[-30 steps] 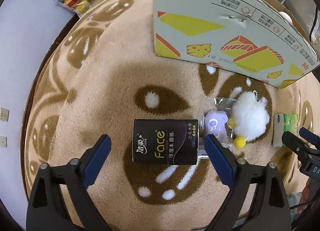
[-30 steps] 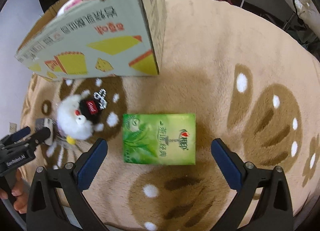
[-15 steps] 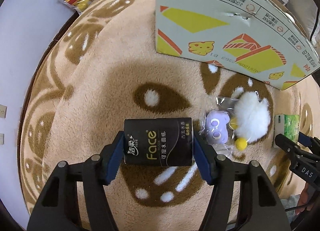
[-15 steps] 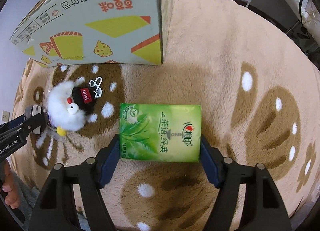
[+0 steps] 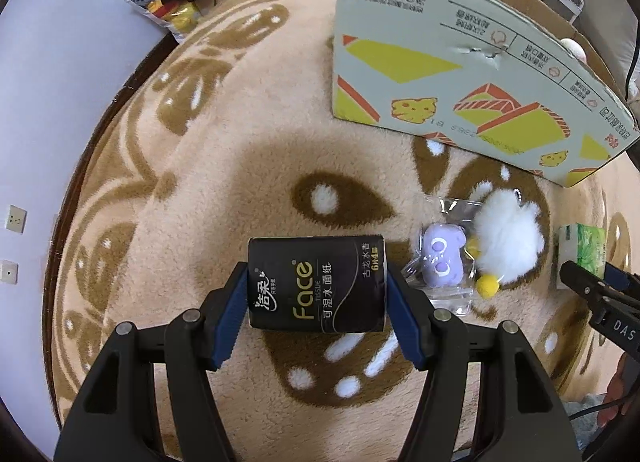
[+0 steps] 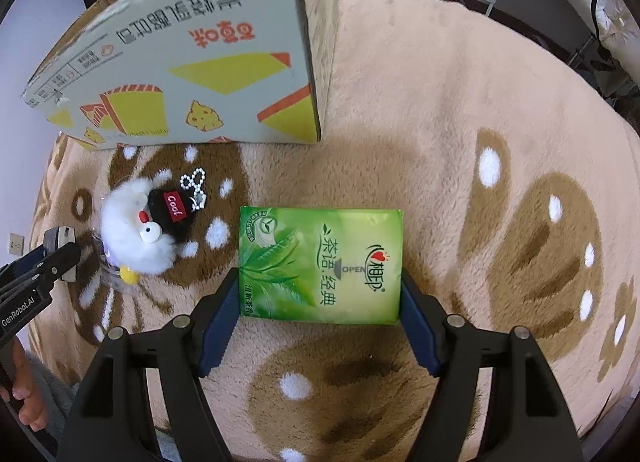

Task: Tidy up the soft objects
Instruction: 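Lift both tissue packs and carry them over the box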

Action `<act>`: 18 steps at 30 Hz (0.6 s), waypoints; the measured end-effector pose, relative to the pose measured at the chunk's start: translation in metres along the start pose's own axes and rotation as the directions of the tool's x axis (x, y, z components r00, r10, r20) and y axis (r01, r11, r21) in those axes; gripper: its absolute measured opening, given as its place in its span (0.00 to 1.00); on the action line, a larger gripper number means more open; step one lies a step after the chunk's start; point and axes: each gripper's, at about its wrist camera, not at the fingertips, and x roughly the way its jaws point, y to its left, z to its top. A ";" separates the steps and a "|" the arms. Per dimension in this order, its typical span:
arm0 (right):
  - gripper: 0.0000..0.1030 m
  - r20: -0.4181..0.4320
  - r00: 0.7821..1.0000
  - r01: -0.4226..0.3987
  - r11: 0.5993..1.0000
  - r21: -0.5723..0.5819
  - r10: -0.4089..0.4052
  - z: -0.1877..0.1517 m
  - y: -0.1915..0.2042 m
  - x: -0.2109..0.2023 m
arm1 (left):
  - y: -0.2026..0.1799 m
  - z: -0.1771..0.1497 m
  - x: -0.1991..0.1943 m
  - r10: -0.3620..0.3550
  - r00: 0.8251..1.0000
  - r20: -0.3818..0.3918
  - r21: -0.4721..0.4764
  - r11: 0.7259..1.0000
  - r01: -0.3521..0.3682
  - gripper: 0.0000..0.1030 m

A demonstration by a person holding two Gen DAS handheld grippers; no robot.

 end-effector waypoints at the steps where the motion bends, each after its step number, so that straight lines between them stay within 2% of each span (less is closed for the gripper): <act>1: 0.75 0.008 1.000 -0.009 1.000 0.002 0.009 0.001 0.000 -0.003 | 0.000 0.000 -0.002 0.009 1.000 0.009 0.001 1.000 -0.009 0.62; 8: 0.75 0.140 0.989 -0.038 0.999 -0.038 0.043 0.002 0.008 -0.041 | 0.001 -0.002 -0.029 0.081 0.990 0.119 0.012 0.996 -0.083 0.62; 11: 0.75 0.232 0.972 -0.035 0.998 -0.059 0.048 0.001 0.015 -0.063 | 0.000 -0.002 -0.046 0.082 0.978 0.190 0.012 0.996 -0.085 0.62; 14: 0.75 0.332 0.941 -0.032 0.996 -0.082 0.057 -0.001 0.021 -0.086 | 0.001 -0.001 -0.065 0.086 0.958 0.274 -0.006 0.996 -0.088 0.62; 18: 0.75 0.397 0.914 -0.048 0.993 -0.107 0.087 0.001 0.025 -0.104 | 0.002 -0.004 -0.092 0.070 0.922 0.382 -0.027 0.998 -0.065 0.62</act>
